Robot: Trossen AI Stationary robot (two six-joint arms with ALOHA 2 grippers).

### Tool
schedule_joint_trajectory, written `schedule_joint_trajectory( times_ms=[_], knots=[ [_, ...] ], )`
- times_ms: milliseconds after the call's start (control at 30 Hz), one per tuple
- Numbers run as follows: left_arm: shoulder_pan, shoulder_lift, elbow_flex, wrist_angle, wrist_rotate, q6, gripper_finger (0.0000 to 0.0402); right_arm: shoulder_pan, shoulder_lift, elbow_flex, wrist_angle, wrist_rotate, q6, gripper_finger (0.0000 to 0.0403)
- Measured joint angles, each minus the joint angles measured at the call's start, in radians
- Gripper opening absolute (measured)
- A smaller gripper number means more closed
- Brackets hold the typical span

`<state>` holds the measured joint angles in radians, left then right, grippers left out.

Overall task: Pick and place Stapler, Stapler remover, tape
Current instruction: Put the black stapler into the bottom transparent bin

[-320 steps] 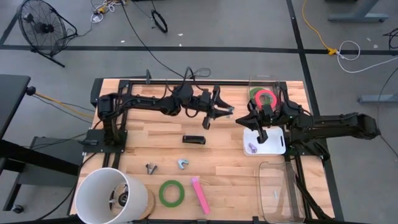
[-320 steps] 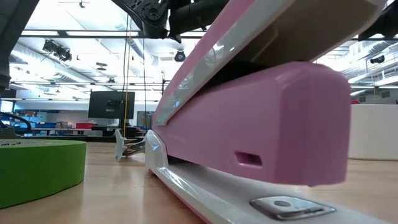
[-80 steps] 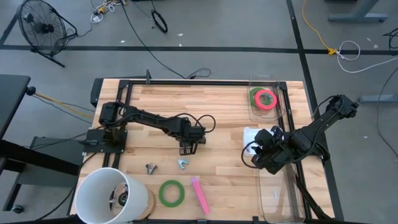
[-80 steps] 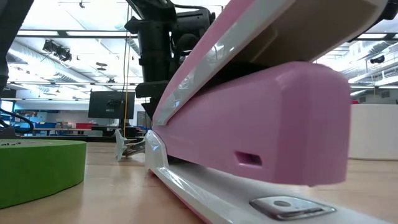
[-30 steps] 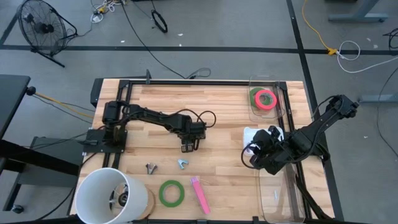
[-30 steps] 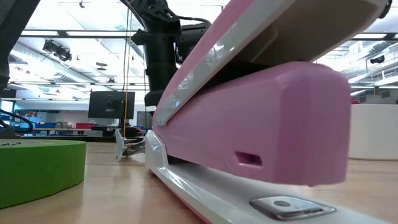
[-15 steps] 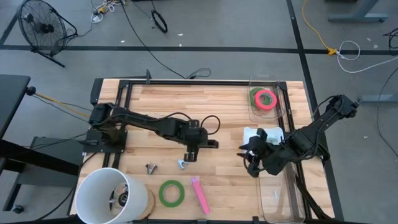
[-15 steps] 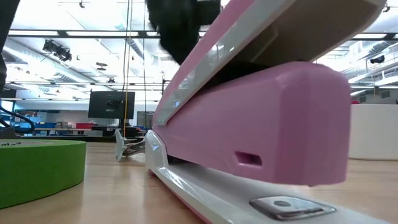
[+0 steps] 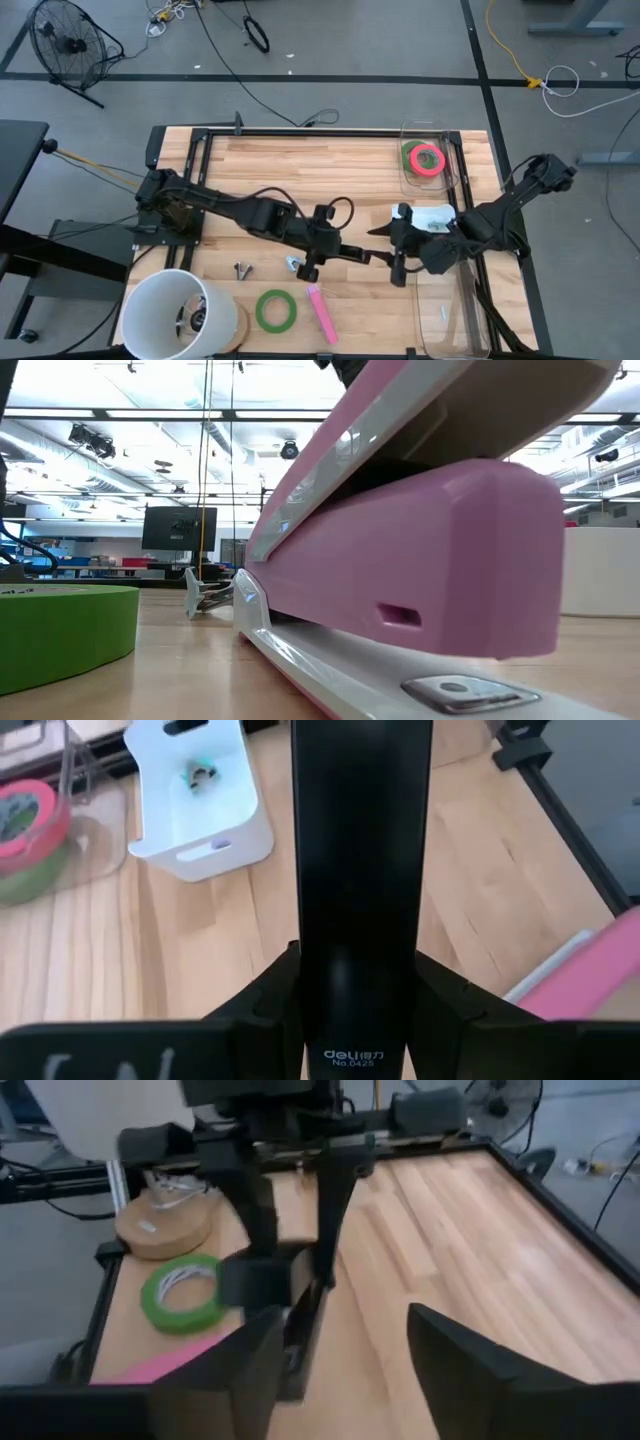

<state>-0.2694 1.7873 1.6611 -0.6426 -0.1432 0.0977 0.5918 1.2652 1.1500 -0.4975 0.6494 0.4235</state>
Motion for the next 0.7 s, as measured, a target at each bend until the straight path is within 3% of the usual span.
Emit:
schedule_joint_trajectory(
  times_ms=[233, 533, 700],
  knots=[
    [0.008, 0.001, 0.007, -0.038, -0.014, 0.031, 0.0124, -0.042, 0.057, 0.0, 0.101, -0.04, -0.104, 0.0254],
    [0.047, 0.0, 0.013, -0.03, -0.081, -0.003, 0.0124, -0.052, 0.036, -0.002, 0.114, -0.057, -0.114, 0.0244],
    [0.051, 0.001, 0.011, -0.019, -0.046, -0.003, 0.0124, -0.049, 0.034, 0.0, 0.113, -0.064, -0.107, 0.0242]
  ],
)
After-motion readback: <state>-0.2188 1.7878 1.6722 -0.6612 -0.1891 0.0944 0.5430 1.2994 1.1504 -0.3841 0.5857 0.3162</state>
